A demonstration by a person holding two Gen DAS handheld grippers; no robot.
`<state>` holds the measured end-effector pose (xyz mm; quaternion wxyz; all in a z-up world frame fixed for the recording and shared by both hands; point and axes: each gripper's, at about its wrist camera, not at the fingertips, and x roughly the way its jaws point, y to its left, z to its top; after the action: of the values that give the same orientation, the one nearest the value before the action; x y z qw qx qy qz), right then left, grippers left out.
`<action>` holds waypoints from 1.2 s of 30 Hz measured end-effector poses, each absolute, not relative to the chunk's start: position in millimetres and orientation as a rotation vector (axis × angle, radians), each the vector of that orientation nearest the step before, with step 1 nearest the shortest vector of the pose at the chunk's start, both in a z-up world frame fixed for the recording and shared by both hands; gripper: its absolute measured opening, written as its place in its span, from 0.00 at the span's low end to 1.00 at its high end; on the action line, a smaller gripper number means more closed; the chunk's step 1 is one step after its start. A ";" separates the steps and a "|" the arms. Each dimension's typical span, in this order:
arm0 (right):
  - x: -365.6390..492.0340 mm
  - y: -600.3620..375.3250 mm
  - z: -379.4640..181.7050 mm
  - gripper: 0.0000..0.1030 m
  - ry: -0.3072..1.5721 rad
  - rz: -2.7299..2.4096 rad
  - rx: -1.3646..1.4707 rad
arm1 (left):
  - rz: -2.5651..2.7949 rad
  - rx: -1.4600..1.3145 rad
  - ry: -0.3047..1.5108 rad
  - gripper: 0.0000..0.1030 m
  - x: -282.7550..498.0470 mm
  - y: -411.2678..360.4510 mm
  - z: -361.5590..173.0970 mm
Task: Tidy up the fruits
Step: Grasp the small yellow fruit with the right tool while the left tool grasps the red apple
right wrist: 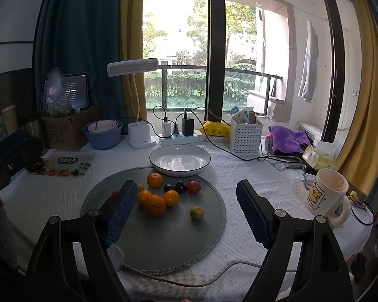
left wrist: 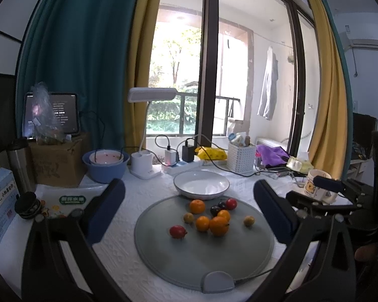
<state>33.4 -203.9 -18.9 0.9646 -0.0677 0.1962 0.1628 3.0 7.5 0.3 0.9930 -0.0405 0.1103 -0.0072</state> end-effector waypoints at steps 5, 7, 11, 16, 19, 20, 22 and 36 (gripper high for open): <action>35.4 -204.5 -19.3 0.81 0.407 0.327 -0.140 | -0.038 -0.064 0.254 1.00 11.2 6.0 -2.7; 39.5 -204.9 -21.2 0.81 0.428 0.328 -0.142 | -0.042 -0.061 0.269 1.00 14.9 6.1 -6.0; 52.2 -205.0 -28.6 0.81 0.469 0.330 -0.143 | -0.027 -0.040 0.302 1.00 26.8 6.3 -12.9; 73.6 -208.8 -46.4 0.81 0.529 0.317 -0.135 | -0.016 -0.031 0.377 0.99 51.5 7.7 -30.0; 86.5 -211.8 -58.3 0.81 0.576 0.310 -0.129 | -0.025 -0.039 0.423 0.99 65.4 9.2 -41.4; 91.6 -212.9 -62.1 0.81 0.590 0.308 -0.125 | -0.026 -0.033 0.443 0.99 71.5 8.4 -46.1; 100.8 -214.1 -69.4 0.81 0.612 0.306 -0.123 | -0.032 -0.025 0.491 0.99 84.7 7.1 -56.3; 163.2 -208.4 -117.0 0.66 0.806 0.379 -0.097 | -0.051 -0.011 0.785 0.72 157.8 3.8 -117.1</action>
<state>163.2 -208.4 -117.0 0.9014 -0.0471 0.3895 0.1830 157.8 3.8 -117.1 0.9236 -0.0056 0.3825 -0.0251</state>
